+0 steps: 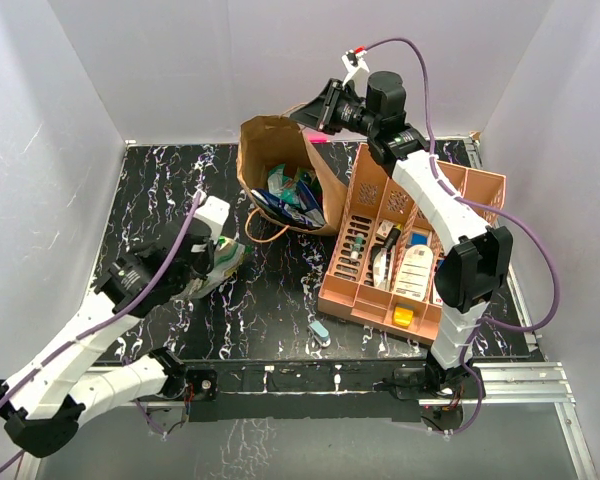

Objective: Take the snacks out of the paper bag
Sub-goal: Place the snack at the center of the board.

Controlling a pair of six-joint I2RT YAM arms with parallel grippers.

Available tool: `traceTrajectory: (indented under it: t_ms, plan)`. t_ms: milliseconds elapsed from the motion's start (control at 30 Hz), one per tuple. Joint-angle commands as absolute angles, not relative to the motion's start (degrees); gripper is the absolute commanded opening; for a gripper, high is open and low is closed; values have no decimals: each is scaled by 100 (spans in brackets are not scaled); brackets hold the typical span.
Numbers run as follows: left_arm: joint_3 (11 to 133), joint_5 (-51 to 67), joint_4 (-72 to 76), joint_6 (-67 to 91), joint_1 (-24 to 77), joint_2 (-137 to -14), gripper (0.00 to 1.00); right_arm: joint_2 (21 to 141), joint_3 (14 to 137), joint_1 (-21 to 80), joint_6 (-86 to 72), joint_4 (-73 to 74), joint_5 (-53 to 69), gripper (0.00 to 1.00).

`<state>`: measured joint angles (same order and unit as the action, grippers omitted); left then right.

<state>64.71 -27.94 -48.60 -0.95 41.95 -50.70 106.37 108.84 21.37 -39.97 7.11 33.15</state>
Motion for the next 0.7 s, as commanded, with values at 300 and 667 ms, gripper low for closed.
traceTrajectory:
  t_ms: [300,667]
  plan:
    - [7183,-4107,-5253,857,4144,-5769,0,10224,10672,2118,-3867,354,3366,7]
    - [6520,-3592,-806,-2766,1590,-6610,0,10206,10645,2112,-3832,467,3372,7]
